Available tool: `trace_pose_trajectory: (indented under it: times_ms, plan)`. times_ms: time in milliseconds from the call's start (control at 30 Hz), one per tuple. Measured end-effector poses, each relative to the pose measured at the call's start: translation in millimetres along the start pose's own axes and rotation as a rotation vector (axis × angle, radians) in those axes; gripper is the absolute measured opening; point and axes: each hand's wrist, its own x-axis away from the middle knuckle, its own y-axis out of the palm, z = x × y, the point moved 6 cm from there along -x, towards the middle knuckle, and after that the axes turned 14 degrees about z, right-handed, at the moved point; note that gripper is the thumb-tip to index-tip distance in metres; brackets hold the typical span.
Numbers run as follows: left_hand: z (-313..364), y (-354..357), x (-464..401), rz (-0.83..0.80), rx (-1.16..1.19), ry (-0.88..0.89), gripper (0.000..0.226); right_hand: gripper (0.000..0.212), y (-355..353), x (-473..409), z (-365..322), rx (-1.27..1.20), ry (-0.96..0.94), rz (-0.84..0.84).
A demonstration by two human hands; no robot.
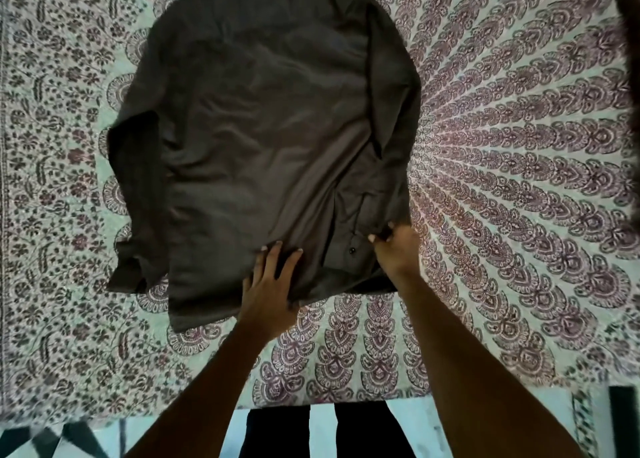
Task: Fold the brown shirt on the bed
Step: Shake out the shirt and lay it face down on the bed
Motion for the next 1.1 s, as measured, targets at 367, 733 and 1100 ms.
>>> trace_pose_trajectory:
  times_ms: [367, 733, 1100]
  plan:
    - [-26.4, -9.1, 11.1, 0.046, 0.157, -0.029, 0.073, 0.054, -90.7, 3.5, 55.1, 0.344, 0.101, 0.541]
    - [-133.8, -5.4, 80.3, 0.485, 0.343, -1.209, 0.065, 0.026, 6.3, 71.3, 85.6, -0.377, 0.301, 0.364]
    - [-186.9, -13.8, 85.0, 0.714, 1.373, -1.021, 0.017, 0.012, -28.8, 73.5, 117.7, -1.023, 0.48, 0.372]
